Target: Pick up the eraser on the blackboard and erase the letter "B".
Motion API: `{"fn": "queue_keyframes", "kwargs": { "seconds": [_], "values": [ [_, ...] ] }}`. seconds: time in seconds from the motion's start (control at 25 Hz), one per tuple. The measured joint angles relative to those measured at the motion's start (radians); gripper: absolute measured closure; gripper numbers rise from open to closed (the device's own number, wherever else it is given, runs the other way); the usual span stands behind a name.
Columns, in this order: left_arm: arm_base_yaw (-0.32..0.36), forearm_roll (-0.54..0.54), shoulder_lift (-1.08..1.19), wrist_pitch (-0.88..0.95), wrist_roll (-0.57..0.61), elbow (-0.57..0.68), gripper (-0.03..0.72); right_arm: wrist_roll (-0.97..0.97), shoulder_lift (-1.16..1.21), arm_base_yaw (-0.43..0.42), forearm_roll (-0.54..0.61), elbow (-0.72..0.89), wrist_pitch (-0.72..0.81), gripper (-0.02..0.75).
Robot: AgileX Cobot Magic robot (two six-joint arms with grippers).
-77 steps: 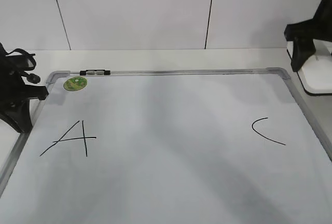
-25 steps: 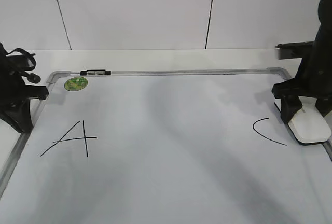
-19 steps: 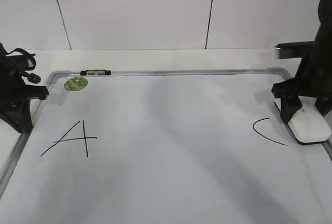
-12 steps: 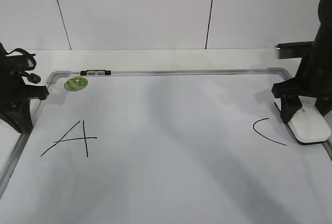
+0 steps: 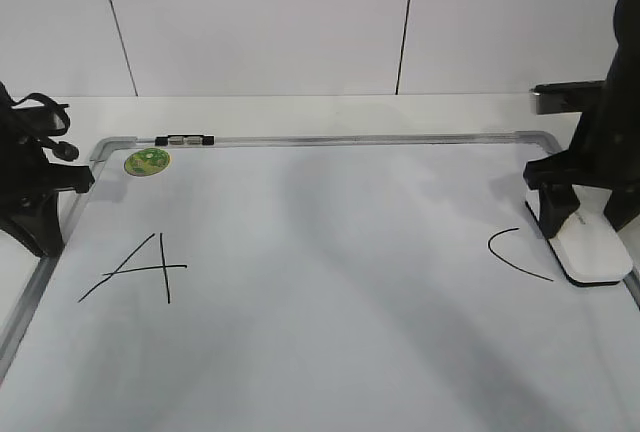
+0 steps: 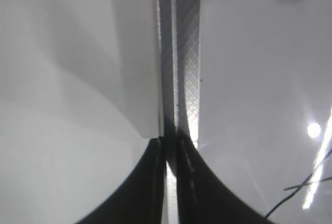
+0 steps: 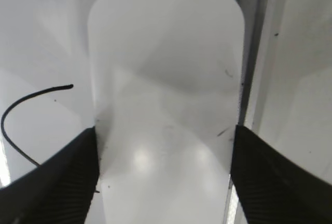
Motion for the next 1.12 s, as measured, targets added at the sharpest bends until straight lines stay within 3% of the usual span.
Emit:
{"fn": "queue_keyframes", "kwargs": {
  "seconds": [0.2,0.6,0.88,1.0,1.12],
  "values": [
    [0.000,0.000,0.000,0.001,0.000,0.000,0.666,0.000,0.000,0.000,0.000,-0.014,0.029,0.120],
    [0.000,-0.001,0.000,0.002,0.000,0.000,0.666,0.004,0.000,0.000,0.045,-0.285,0.158,0.130],
    [0.000,-0.001,0.000,0.002,0.000,0.000,0.655,0.004,-0.048,0.000,0.098,-0.306,0.167,0.147],
    [0.000,-0.001,0.002,0.003,0.008,0.000,0.587,0.004,-0.091,0.000,0.104,-0.306,0.168,0.148],
    [0.000,0.004,0.002,0.011,0.008,0.000,0.429,0.004,-0.126,0.000,0.107,-0.306,0.170,0.148]
  ]
}}
